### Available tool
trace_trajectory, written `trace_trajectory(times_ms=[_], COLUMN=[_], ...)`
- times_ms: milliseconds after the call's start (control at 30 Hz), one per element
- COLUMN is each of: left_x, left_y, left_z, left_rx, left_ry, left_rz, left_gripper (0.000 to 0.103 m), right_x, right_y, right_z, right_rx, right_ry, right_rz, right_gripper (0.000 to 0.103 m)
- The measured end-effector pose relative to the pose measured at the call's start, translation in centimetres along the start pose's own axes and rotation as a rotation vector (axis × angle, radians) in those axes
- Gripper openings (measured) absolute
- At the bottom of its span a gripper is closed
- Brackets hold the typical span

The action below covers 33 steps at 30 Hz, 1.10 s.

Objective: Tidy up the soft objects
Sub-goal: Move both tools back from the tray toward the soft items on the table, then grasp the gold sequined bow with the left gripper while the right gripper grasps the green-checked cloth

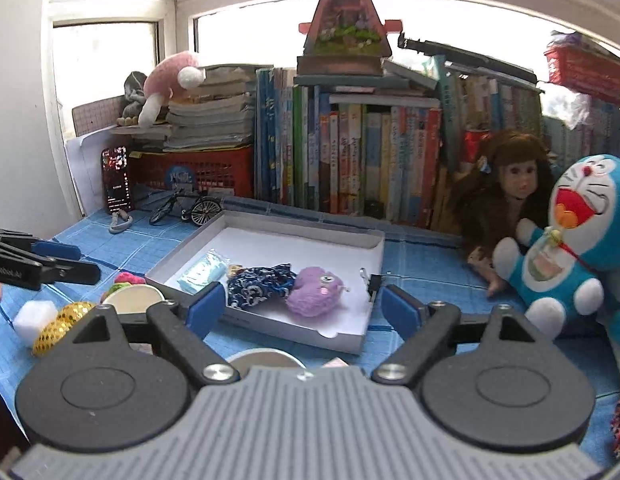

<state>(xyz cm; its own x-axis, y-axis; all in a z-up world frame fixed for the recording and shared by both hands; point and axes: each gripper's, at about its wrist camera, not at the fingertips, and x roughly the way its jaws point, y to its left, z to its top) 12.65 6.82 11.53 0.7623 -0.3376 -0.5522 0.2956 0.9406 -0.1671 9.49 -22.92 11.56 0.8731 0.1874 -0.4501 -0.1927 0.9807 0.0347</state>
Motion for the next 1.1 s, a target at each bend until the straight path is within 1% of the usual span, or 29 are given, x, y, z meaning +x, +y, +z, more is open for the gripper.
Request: trace_trajectory(times_ms=[133,233,433,567,700,800,900,1000,1100], left_x=[-0.5,-1.0,-2.0,-2.7,-3.0,-2.8,-2.6,-2.8,-3.1], left_y=[0.9,1.6,2.4,3.1,3.9,4.0,4.2,3.9,3.3], left_z=[-1.5,-2.7,-4.9,-6.1,-7.6,-8.6,-9.5,-10.0,-10.3], left_rx=[-0.018,-0.034,-0.022,-0.035,-0.052,-0.048,-0.047,-0.037,-0.025], left_ry=[0.004,0.003,-0.018,-0.026,-0.031,-0.020,-0.011,-0.028,-0.039], left_rz=[0.024,0.042,0.086,0.114,0.146,0.179,0.188,0.209,0.210], left_gripper=[0.079,0.080,0.083,0.083,0.084,0.085,0.085,0.086,0.087], right_x=[-1.4,-1.8,-2.6,-2.8,-2.7,-2.6,-2.1,-1.6,-0.9], right_y=[-1.0,-2.0,-3.4,-4.2,-4.4,-4.5,-4.4,-4.1,-3.7], right_z=[-1.6,-2.8,-5.3,-7.1,-8.6,-9.5,-10.2,-11.0,-11.7], right_rx=[0.002,0.033,0.075,0.101,0.099,0.091,0.090,0.080,0.063], right_ry=[-0.032,-0.029,-0.036,-0.043,-0.031,-0.026,-0.015,0.003,0.023], right_rz=[-0.006,-0.013,-0.051,-0.063,-0.075,-0.084,-0.078,-0.079,-0.084], right_gripper=[0.096,0.097,0.098,0.099,0.101,0.102,0.103,0.103,0.103])
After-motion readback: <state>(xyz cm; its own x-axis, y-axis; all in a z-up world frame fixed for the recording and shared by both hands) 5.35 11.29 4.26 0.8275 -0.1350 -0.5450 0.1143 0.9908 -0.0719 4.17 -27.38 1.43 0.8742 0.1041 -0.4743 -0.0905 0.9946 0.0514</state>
